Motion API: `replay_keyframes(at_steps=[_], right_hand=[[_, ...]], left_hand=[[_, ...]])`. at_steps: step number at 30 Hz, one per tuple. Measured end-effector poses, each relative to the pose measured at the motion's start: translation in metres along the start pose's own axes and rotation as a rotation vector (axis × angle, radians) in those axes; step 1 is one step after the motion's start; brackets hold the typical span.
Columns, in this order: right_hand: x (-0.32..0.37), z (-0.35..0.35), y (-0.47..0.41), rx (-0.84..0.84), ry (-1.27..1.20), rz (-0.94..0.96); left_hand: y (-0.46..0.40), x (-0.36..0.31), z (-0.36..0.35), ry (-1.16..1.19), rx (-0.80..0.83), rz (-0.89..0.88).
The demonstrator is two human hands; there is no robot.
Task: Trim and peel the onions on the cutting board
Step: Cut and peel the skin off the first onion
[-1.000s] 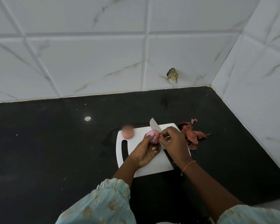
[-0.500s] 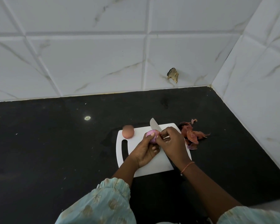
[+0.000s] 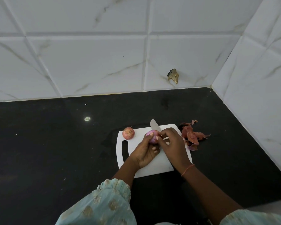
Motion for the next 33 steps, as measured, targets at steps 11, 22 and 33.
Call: replay_keyframes(at_steps=[11,22,33], right_hand=[[0.003,-0.001,0.007,0.082,0.038,0.093],[-0.021,0.014,-0.014,-0.148,-0.302,-0.294],[-0.036,0.021,-0.006,-0.162,-1.027,-0.656]], left_hand=[[-0.001,0.001,-0.005,0.114,0.097,0.035],[-0.001,0.001,-0.006,0.049,0.097,0.024],[0.002,-0.002,-0.008,0.121,0.132,0.027]])
Point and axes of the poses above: each hand's wrist, its own y-axis away from the middle knuckle, its own z-axis out of the back of the hand, x = y × z, the point moved 6 cm from there along -y, towards the middle knuckle, and after that the axes turned 3 degrees about -y, right-handed, at the moved point
